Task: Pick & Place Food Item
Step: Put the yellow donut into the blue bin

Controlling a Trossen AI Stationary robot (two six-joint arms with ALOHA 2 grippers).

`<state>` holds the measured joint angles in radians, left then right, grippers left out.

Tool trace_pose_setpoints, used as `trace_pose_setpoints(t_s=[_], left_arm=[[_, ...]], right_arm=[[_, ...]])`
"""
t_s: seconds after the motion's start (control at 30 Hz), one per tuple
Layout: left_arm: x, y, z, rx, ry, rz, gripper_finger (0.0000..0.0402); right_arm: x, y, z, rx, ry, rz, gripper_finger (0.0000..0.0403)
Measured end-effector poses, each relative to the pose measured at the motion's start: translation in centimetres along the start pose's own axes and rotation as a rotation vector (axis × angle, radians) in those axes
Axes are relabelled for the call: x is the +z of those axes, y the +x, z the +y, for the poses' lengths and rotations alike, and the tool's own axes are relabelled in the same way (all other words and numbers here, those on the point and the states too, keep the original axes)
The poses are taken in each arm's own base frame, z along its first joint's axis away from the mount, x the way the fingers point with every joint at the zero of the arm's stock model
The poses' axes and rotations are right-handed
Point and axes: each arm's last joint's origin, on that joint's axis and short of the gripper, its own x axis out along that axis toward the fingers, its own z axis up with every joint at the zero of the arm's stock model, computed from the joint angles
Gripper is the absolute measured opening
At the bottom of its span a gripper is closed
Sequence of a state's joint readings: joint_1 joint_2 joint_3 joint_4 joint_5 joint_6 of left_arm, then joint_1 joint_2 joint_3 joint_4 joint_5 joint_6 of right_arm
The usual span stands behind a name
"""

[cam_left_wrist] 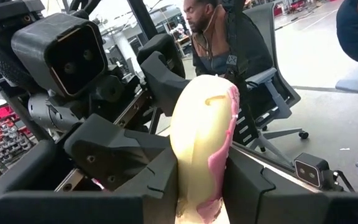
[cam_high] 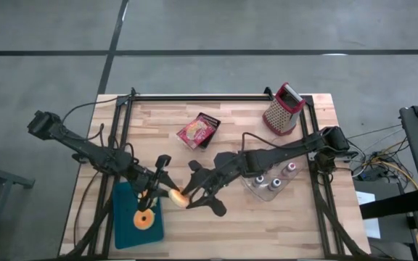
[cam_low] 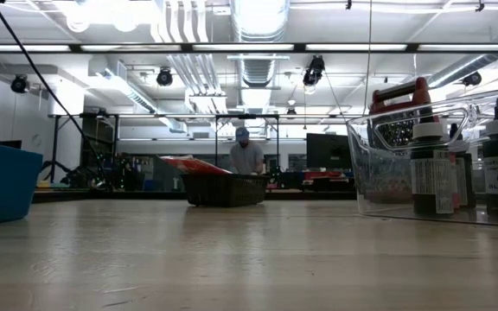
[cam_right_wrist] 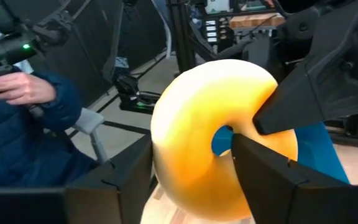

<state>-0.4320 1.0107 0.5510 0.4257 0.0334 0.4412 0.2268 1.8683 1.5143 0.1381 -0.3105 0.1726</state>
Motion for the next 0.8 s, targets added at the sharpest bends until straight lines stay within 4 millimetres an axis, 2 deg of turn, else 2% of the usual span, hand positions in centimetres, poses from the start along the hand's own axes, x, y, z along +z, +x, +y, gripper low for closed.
trace_pose_setpoints(t_s=[0.2,0.4,0.53,0.8], left_arm=[[0.0,0.0,0.01,0.002,0.0,0.001,0.0101],[0.0,0.0,0.01,0.002,0.0,0.001,0.0101],[-0.01,0.0,0.01,0.002,0.0,0.002,0.0101],[-0.27,-0.03,-0.03,0.017,-0.03,0.039,0.0101]], right_arm=[[-0.01,0.04,0.06,-0.019,0.001,-0.003,0.025],[-0.02,0.04,0.06,-0.019,0.001,-0.002,0.0269],[-0.01,0.02,0.06,-0.018,0.007,-0.002,0.0268],[0.42,-0.53,0.44,0.07,0.146,0.018,0.0248]])
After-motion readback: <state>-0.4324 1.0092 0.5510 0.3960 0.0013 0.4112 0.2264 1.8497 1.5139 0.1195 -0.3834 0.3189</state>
